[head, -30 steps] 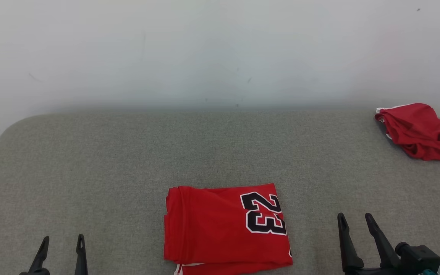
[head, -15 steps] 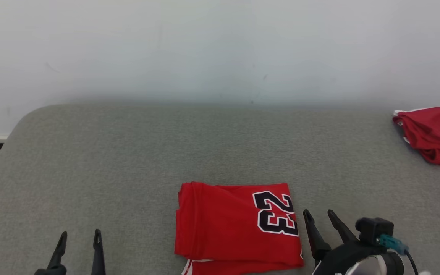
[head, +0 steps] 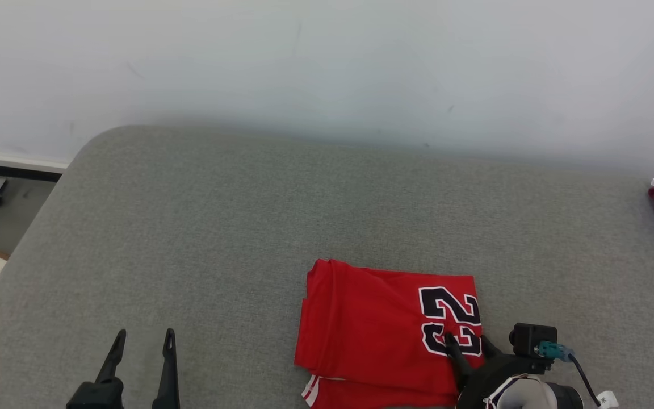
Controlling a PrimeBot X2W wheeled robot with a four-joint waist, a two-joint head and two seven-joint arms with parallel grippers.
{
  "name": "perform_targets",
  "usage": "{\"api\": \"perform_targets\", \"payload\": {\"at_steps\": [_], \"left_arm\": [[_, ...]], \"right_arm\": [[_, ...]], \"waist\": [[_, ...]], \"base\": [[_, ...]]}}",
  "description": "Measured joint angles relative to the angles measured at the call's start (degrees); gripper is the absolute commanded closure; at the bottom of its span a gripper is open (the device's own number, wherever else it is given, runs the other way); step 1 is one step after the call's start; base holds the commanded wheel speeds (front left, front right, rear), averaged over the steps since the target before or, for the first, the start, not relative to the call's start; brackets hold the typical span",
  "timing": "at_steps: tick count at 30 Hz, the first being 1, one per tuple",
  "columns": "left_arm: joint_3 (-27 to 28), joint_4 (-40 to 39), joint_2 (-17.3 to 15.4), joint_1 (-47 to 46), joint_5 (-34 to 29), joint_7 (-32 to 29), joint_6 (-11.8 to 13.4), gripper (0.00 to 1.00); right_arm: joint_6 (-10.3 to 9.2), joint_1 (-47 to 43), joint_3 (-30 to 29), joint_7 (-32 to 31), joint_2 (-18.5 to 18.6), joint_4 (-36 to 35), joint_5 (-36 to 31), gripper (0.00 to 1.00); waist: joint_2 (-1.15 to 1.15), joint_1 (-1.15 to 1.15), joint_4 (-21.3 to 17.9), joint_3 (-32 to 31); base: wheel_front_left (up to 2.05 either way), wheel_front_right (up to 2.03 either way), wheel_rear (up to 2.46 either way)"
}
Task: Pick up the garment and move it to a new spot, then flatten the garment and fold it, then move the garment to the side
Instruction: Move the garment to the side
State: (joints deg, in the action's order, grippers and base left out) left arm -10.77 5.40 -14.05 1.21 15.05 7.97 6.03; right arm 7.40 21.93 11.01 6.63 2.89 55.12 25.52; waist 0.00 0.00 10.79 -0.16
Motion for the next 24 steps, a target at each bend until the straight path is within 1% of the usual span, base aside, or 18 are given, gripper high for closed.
{"api": "perform_targets", "payload": {"at_steps": [4, 8, 10, 12, 15, 16, 17, 19, 22, 24], "left_arm": [[0.18, 0.35, -0.25, -0.35, 0.01, 0.41, 0.08, 0.00], [0.23, 0.54, -0.30, -0.33, 0.11, 0.65, 0.52, 0.00], [0.46, 0.56, -0.34, -0.29, 0.20, 1.03, 0.60, 0.00], [0.47, 0.71, -0.31, -0.29, 0.37, 1.11, 0.64, 0.00], [0.15, 1.11, -0.23, -0.33, 0.66, 1.30, 0.69, 0.00], [0.03, 1.16, -0.16, -0.35, 0.67, 1.35, 0.69, 0.00], [-0.07, 1.21, -0.07, -0.38, 0.67, 1.35, 0.69, 0.00], [-0.11, 1.25, -0.05, -0.40, 0.69, 1.40, 0.69, 0.00], [0.21, 1.20, -0.14, -0.39, 1.05, 1.60, 1.02, 0.00], [0.51, 1.18, -0.30, -0.32, 1.27, 2.07, 1.10, 0.00]], "right_arm": [[0.07, 2.62, 0.89, 2.21, 0.01, 4.99, 0.23, 0.00], [0.07, 3.87, 2.23, 5.02, 0.01, 6.78, 1.85, 0.00], [0.07, 4.32, 2.90, 5.70, -0.02, 7.87, 1.62, 0.00], [0.09, 5.14, 3.39, 5.90, -0.05, 9.13, 1.66, 0.00], [0.20, 6.20, 4.63, 4.33, -0.07, 11.10, 2.33, 0.00], [0.20, 6.21, 5.43, 3.59, 0.00, 10.95, 3.46, 0.56], [0.16, 6.17, 6.36, 3.03, 0.08, 10.39, 4.69, 1.00], [0.15, 6.12, 7.76, 3.24, 0.21, 9.72, 6.33, 1.00], [0.15, 7.03, 8.80, 4.58, 0.09, 10.58, 5.89, 1.00], [0.16, 8.47, 9.42, 5.15, 0.74, 11.02, 5.14, 1.00]], "waist": [[0.00, 0.00, 0.85, 0.57], [0.00, 0.00, 0.72, 0.79], [0.00, 0.00, 0.35, 0.86], [0.00, 0.00, -0.09, 0.99], [0.00, 0.00, -0.42, 1.15], [0.00, 0.00, -0.41, 1.13], [0.00, 0.00, -0.39, 1.10], [0.00, 0.00, -0.41, 1.13], [0.00, 0.00, -0.77, 1.34], [0.00, 0.00, -1.14, 1.64]], "base": [[0.00, 0.00, 0.00], [0.00, 0.00, 0.00], [0.00, 0.00, 0.00], [0.00, 0.00, 0.00], [0.00, 0.00, 0.00], [0.00, 0.00, 0.00], [0.00, 0.00, 0.00], [0.00, 0.00, 0.00], [0.00, 0.00, 0.00], [0.00, 0.00, 0.00]]}}
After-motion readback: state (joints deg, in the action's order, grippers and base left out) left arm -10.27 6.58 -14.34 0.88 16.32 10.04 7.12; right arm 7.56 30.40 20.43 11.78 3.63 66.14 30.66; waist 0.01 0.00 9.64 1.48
